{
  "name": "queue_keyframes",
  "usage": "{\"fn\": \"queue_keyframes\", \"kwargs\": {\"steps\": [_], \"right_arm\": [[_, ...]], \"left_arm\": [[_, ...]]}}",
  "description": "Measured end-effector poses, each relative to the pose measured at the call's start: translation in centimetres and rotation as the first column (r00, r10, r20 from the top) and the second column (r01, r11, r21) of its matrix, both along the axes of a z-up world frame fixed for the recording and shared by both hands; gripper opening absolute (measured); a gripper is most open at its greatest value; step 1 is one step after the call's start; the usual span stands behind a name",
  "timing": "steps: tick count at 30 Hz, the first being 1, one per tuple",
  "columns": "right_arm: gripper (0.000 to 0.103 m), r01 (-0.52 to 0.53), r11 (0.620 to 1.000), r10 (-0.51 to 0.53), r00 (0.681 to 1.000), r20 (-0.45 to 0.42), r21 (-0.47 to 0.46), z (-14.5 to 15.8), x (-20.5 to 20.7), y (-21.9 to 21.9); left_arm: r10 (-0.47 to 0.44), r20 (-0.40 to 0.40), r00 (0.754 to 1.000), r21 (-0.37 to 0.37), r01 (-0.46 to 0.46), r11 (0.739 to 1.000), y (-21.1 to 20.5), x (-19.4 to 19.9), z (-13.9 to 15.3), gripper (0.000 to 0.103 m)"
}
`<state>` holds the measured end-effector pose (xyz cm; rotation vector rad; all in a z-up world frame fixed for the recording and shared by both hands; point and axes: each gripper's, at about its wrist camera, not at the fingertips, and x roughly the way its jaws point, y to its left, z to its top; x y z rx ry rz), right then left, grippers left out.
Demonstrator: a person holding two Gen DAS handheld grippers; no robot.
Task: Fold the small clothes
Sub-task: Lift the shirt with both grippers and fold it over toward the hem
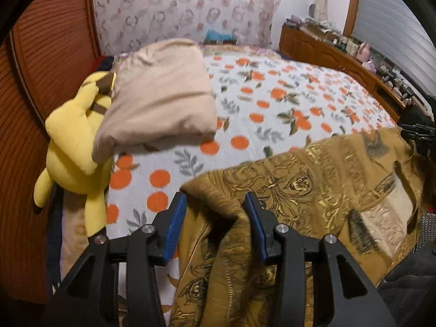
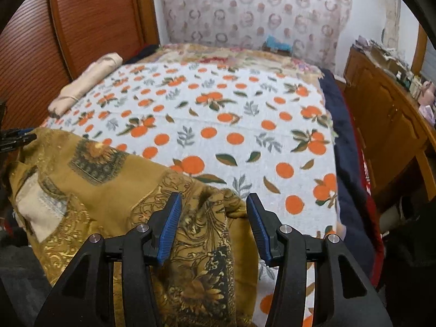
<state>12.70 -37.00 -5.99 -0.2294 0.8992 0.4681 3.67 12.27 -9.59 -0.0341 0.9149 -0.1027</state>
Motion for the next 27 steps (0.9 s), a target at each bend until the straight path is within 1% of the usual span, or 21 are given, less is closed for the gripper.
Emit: {"fn": "queue_keyframes", "kwargs": {"steps": [2,3,5,11,12,13,14,15,16,17,19,20,22,23,24,26,27], "right_arm": [[0.052,0.004,1.0,-0.004,1.0,-0.016,-0.009,-0.5,0.3,-0.1],[0.056,0.006,1.0,-0.006,0.999,-0.031,-0.015,-0.8,0.5,-0.1],[0.057,0.004,0.999,-0.007,0.997,-0.073,-0.05,-1.9,0.8,-0.1],[0.059,0.024,0.999,-0.025,0.998,-0.055,-0.03,-2.2,0.3,-0.3],[0.055,0.021,0.999,-0.022,0.998,-0.051,-0.026,-2.2,0.1,-0.3],[0.043,0.011,1.0,-0.012,0.999,-0.05,-0.022,-2.2,0.0,-0.2],[0.036,-0.006,1.0,0.005,0.999,-0.052,-0.013,-2.2,-0.2,0.0],[0.023,-0.025,1.0,0.025,0.998,-0.055,-0.007,-2.1,-0.4,0.3],[0.014,-0.041,0.999,0.04,0.998,-0.053,-0.008,-2.1,-0.8,0.6],[0.01,-0.051,0.999,0.051,0.997,-0.051,-0.008,-2.0,-1.1,0.9],[0.008,-0.062,0.998,0.062,0.998,-0.029,-0.004,-1.5,-2.0,1.2],[0.007,-0.063,0.998,0.063,0.998,-0.016,0.012,-0.9,-2.5,1.0],[0.007,-0.051,0.998,0.05,0.998,0.03,0.03,0.9,-3.6,0.5],[0.007,-0.05,0.998,0.048,0.998,0.046,0.043,1.8,-4.0,0.3],[0.006,-0.049,0.997,0.044,0.996,0.071,0.064,3.1,-4.6,0.0],[0.006,-0.052,0.995,0.041,0.991,0.128,0.087,5.9,-6.1,-0.5],[0.006,-0.058,0.994,0.042,0.986,0.16,0.095,7.4,-6.9,-0.6]], "left_arm": [[0.006,-0.014,1.0,0.0,-0.006,1.0,0.1,0.2,-0.5,0.043],[0.008,-0.019,1.0,-0.003,-0.008,1.0,0.1,0.3,-0.8,0.043],[0.009,-0.012,1.0,-0.005,-0.009,1.0,0.2,0.3,-0.9,0.044],[0.001,-0.017,1.0,0.003,-0.001,1.0,0.1,0.6,-1.0,0.044],[0.002,-0.018,1.0,0.003,-0.002,1.0,0.1,0.7,-1.0,0.044],[0.002,-0.018,1.0,0.004,-0.002,1.0,0.1,0.6,-1.0,0.044],[-0.006,-0.016,1.0,0.001,0.006,1.0,0.0,0.6,-1.0,0.037],[-0.03,-0.012,0.999,-0.021,0.03,0.999,0.0,0.6,-0.9,0.027],[-0.052,-0.016,0.999,-0.05,0.051,0.997,0.0,0.5,-0.9,0.009],[-0.064,-0.019,0.998,-0.08,0.062,0.995,-0.1,0.4,-0.7,0.005],[-0.067,0.002,0.998,-0.074,0.067,0.995,-0.5,-0.2,-0.2,0.003],[-0.067,0.024,0.997,-0.078,0.068,0.995,-0.5,-0.6,0.5,0.002],[-0.067,0.073,0.995,-0.092,0.073,0.993,-0.9,-1.6,2.2,0.002],[-0.073,0.113,0.991,-0.101,0.085,0.991,-1.1,-2.5,3.7,0.002],[-0.072,0.136,0.988,-0.103,0.087,0.991,-1.2,-2.9,4.7,0.002],[-0.072,0.207,0.976,-0.105,0.095,0.99,-1.5,-4.3,7.7,0.002],[-0.072,0.25,0.966,-0.103,0.1,0.99,-1.6,-5.1,9.3,0.002]]}}
